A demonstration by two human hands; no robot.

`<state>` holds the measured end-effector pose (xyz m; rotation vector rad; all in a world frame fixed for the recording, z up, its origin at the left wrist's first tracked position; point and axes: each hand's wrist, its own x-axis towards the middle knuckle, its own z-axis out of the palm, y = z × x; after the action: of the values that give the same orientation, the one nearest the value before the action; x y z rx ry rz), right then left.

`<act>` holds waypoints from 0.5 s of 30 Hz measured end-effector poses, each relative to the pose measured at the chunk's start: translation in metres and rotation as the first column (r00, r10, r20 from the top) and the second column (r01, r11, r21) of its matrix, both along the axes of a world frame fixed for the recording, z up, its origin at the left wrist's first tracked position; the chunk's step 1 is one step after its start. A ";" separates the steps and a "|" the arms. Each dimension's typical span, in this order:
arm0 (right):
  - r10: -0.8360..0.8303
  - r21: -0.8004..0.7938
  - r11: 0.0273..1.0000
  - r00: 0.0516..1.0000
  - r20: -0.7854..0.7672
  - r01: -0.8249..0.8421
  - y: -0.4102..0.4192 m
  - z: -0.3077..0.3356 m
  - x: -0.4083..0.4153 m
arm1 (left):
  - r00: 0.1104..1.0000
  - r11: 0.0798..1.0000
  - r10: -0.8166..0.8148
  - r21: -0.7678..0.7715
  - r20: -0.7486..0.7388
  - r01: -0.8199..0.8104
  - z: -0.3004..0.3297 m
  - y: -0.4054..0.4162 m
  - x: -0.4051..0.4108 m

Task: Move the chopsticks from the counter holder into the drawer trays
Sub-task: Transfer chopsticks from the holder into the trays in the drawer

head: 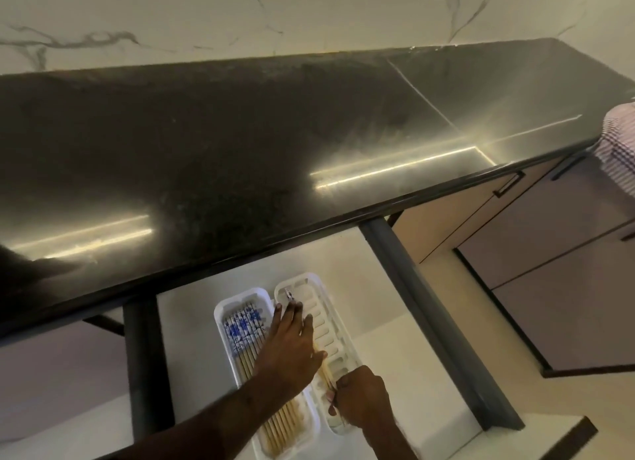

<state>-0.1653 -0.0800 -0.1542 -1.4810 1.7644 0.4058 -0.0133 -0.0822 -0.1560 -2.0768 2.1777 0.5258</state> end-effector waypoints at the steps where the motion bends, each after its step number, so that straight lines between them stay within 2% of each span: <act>1: 0.005 0.005 1.000 1.000 -0.008 -0.005 -0.001 -0.003 0.002 | 0.998 0.999 -0.044 0.022 0.037 0.043 0.000 0.000 -0.001; 5: 0.057 0.017 0.998 0.998 -0.034 -0.057 -0.006 -0.008 0.011 | 0.965 0.981 -0.186 0.086 0.185 0.173 -0.002 -0.005 -0.004; 9: 0.051 0.008 0.999 0.997 -0.061 -0.051 -0.004 -0.014 0.014 | 0.912 0.944 -0.327 0.130 0.249 0.303 0.000 -0.011 -0.004; 15: 0.081 -0.176 0.980 0.992 -0.093 -0.096 0.009 -0.015 0.015 | 0.881 0.926 -0.370 0.188 0.295 0.327 0.004 -0.018 -0.005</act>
<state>-0.1498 -0.0709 -0.1697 -1.6962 1.8472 0.3673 -0.0186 -0.1000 -0.1520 -1.5210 2.1752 0.2579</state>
